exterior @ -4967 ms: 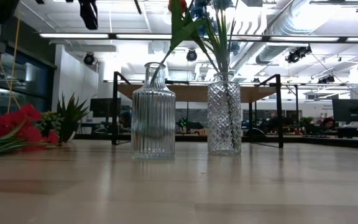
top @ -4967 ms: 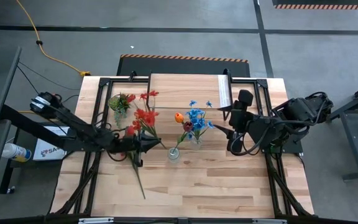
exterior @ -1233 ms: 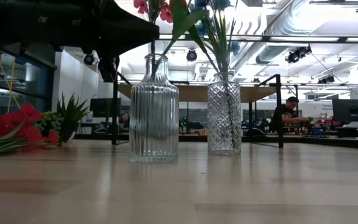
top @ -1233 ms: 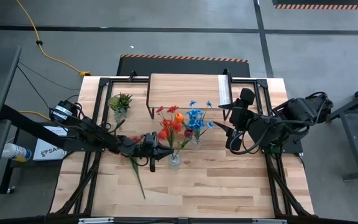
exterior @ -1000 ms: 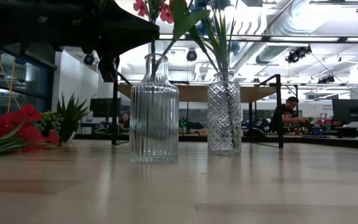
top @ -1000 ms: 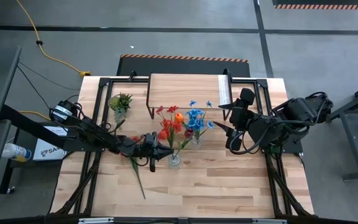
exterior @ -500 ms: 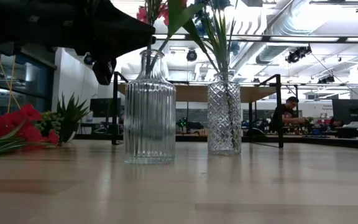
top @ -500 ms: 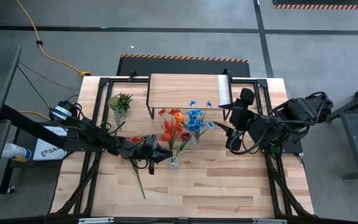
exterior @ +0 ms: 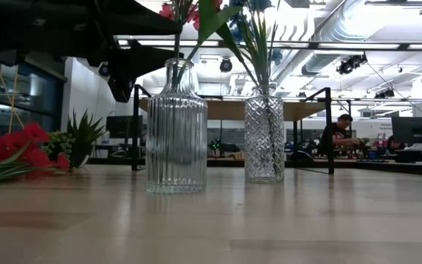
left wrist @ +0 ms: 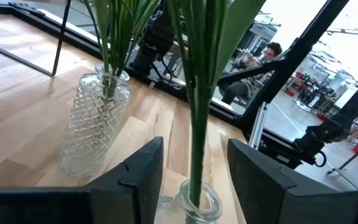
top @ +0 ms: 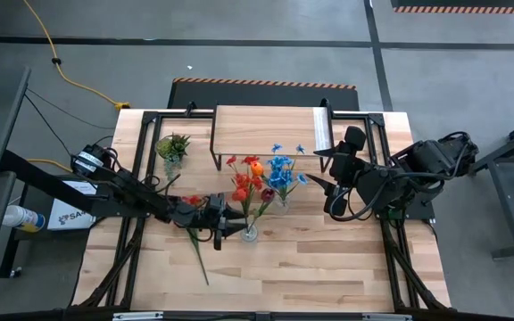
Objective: Pick and place flowers into a vace then onto a shelf
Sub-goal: Put the orange flowers into the bottom transparent vase
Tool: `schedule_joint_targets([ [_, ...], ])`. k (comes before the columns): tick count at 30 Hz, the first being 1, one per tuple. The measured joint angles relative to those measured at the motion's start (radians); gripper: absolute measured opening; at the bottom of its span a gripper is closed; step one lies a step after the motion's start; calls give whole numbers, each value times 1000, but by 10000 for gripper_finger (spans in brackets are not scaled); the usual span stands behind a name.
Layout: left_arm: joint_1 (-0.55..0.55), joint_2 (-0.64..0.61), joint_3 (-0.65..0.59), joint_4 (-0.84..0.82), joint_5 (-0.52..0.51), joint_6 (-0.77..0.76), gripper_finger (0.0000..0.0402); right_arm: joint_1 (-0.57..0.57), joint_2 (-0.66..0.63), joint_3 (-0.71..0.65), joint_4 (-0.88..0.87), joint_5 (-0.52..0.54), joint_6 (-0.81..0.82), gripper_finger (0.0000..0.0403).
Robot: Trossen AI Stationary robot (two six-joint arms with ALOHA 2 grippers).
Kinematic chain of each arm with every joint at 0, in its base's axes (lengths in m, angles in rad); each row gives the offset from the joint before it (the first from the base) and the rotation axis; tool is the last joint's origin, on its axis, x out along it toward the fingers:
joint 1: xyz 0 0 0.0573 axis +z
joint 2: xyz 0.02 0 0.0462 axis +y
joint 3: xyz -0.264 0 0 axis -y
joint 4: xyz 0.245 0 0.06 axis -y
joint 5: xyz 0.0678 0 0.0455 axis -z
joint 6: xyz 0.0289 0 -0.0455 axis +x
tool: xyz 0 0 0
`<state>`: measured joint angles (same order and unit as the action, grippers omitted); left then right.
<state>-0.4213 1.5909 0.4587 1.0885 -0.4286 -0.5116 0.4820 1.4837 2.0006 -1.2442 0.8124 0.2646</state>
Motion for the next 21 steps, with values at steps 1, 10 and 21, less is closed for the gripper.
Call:
schedule_joint_targets([
  [1, 0, 0, 0, 1, 3, -2, 213, 0, 0, 0, 0, 0, 0, 245],
  [10, -12, 0, 0, 16, 39, -17, 183, 0, 0, 0, 0, 0, 0, 245],
  [21, -32, 0, 0, 16, 27, -14, 157, 0, 0, 0, 0, 8, 0, 245],
])
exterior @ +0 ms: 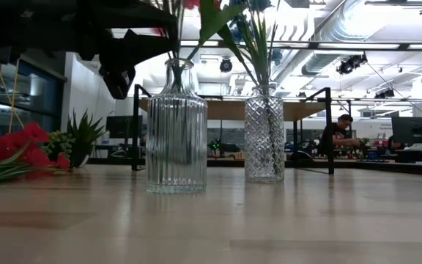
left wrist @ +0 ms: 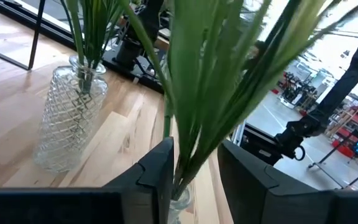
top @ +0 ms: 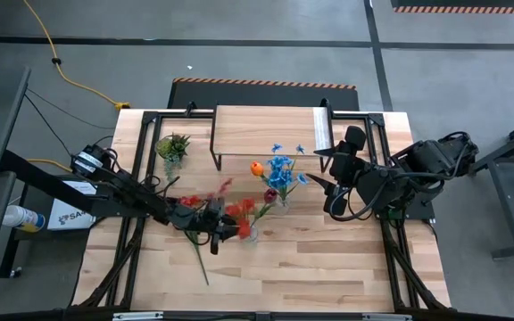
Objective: Pick and place flowers into a vace then onto a shelf
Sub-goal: Put the orange flowers into the bottom transparent vase
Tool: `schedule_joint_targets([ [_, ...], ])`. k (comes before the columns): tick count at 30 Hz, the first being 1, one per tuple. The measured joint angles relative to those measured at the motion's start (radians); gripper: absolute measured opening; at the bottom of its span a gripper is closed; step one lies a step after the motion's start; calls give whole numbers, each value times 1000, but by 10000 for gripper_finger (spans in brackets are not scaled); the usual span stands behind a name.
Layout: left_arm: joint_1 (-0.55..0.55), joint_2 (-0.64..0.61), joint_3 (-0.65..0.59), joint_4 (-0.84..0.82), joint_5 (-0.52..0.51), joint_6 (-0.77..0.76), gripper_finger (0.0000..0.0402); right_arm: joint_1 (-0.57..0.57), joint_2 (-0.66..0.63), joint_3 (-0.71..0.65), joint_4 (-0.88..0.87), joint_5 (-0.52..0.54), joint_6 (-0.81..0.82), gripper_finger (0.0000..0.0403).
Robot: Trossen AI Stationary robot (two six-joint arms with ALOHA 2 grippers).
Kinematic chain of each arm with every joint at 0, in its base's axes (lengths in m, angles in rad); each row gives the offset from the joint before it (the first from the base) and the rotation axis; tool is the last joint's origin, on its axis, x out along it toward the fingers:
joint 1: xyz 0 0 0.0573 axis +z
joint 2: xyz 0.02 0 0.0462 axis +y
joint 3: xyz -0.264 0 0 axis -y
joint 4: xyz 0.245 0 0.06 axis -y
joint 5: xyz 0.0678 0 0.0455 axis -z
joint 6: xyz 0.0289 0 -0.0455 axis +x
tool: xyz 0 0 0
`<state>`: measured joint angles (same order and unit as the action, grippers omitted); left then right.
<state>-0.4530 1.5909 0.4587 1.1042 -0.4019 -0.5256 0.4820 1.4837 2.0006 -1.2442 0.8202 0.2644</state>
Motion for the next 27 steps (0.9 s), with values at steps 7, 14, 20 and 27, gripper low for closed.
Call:
schedule_joint_targets([
  [7, 0, 0, 0, 0, -1, 4, 158, 0, 0, 0, 0, -3, 0, 245],
  [14, 0, 0, 0, -17, 31, -6, 152, 0, 0, 0, 0, -10, 1, 245],
  [20, -1, 0, -2, -78, 31, -35, 152, 0, 0, 0, 0, -35, 9, 245],
  [27, 0, -1, -2, -109, 31, -58, 152, 0, 0, 0, 0, -50, 27, 245],
])
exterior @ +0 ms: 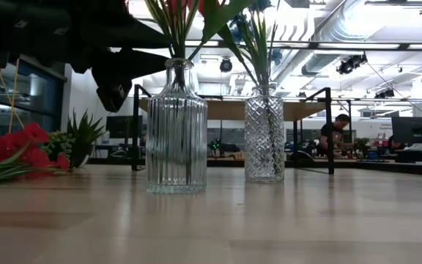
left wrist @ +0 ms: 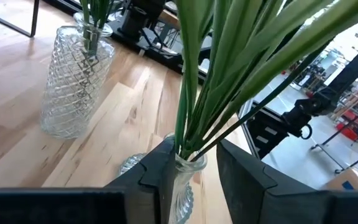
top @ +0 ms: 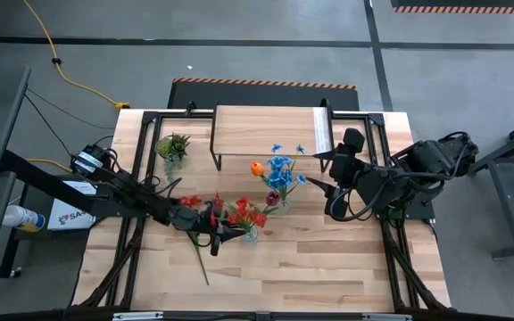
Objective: Pick and place flowers into a vace then onto a shelf
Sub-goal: Put the orange flowers into the bottom transparent vase
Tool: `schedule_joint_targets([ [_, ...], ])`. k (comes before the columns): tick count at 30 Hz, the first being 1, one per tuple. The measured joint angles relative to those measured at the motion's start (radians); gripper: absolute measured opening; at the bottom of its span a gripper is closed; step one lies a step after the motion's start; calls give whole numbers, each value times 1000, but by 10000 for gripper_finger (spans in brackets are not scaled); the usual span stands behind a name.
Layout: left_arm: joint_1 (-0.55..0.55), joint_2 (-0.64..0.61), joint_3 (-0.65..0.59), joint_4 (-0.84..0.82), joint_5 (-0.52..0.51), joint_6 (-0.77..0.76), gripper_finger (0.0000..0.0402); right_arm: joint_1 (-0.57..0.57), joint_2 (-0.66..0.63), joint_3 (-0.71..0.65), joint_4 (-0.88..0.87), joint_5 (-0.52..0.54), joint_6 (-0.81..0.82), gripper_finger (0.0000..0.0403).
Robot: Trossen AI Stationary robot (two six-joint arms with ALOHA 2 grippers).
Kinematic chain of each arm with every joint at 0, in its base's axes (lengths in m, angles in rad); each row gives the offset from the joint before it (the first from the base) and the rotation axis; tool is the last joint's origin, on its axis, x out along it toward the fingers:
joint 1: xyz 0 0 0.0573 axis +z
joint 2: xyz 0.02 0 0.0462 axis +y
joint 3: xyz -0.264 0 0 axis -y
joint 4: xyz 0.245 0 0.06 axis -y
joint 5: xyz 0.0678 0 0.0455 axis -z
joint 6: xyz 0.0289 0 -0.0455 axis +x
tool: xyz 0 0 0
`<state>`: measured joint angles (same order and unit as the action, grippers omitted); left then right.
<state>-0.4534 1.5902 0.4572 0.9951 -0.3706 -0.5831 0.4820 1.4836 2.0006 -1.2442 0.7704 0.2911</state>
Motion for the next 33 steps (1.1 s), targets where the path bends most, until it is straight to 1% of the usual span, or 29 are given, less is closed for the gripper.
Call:
schedule_joint_targets([
  [4, -4, -30, -1, -22, 15, -1, 152, 0, 0, 0, 0, -1, 0, 245],
  [10, -26, -143, -1, -215, 16, -10, 152, 0, 0, 0, 0, -3, 0, 245],
  [15, -72, -212, -1, -319, -14, -36, 152, 0, 0, 0, 0, -3, 0, 245],
  [21, -126, -214, -1, -325, -72, -67, 152, 0, 0, 0, 0, 6, 0, 245],
  [29, -123, -205, -1, -368, -162, -72, 152, 0, 0, 0, 38, 8, -3, 245],
  [33, -122, -205, -1, -395, -175, -74, 152, 0, 0, 0, 38, 8, -2, 245],
])
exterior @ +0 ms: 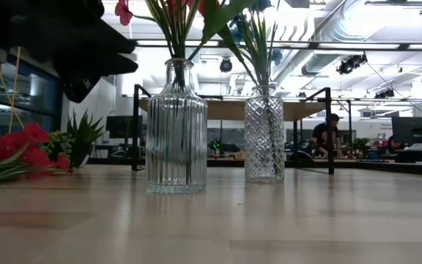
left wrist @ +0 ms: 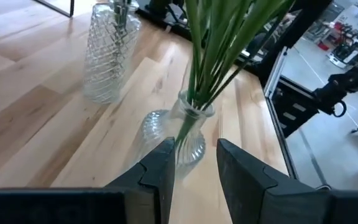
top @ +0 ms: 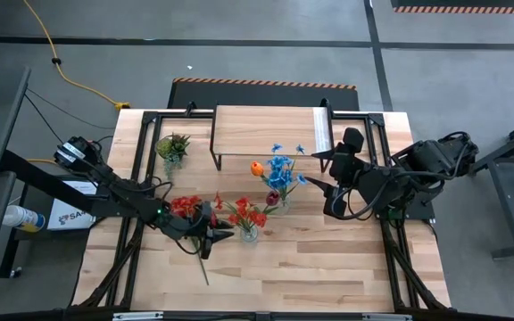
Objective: Pick and place flowers into a vace then onto a shelf
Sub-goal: Put the orange flowers into the bottom transparent vase
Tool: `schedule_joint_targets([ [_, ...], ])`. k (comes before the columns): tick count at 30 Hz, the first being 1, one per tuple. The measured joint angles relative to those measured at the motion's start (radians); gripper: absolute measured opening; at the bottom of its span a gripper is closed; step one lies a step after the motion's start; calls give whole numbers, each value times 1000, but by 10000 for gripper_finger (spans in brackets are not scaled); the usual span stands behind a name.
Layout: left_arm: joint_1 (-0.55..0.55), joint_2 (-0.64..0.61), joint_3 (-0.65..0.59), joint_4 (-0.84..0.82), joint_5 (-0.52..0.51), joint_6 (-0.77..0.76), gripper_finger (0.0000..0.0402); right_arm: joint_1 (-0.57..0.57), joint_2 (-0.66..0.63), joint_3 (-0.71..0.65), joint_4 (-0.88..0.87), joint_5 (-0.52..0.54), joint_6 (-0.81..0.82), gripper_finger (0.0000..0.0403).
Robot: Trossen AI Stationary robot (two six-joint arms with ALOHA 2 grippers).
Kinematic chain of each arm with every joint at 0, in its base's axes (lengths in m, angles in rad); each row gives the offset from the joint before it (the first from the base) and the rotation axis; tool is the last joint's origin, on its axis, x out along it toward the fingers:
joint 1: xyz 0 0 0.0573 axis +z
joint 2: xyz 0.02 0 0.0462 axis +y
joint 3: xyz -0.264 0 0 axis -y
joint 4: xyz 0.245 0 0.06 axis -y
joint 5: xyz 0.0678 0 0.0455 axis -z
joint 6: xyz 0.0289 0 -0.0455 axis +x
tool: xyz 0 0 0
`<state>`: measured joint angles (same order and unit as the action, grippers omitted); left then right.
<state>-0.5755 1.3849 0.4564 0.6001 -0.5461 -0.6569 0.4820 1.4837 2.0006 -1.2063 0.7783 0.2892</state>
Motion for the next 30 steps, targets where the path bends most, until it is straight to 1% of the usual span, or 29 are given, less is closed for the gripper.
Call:
schedule_joint_targets([
  [5, -1, 26, 1, -2, 8, -8, 152, 0, 0, 0, 0, 3, -1, 245],
  [7, -1, 35, 1, -18, 21, -36, 152, 0, 0, 0, 0, 3, -1, 245],
  [11, -5, 47, -1, -157, 129, -204, 152, 0, 0, 0, 0, 4, 0, 245],
  [13, -11, 46, 1, -198, 171, -294, 152, 0, 0, 0, 0, 1, -1, 245],
  [17, -58, 42, 1, -214, 216, -407, 152, 0, 0, 0, -1, -1, -1, 245],
  [21, -103, 33, 1, -246, 288, -535, 152, 0, 0, 0, -1, -3, -8, 245],
  [25, -171, -7, 2, -313, 305, -640, 152, 0, 0, 0, -2, -6, -28, 245],
  [30, -263, -50, 1, -377, 270, -822, 152, 0, 0, 0, -2, -27, -28, 245],
])
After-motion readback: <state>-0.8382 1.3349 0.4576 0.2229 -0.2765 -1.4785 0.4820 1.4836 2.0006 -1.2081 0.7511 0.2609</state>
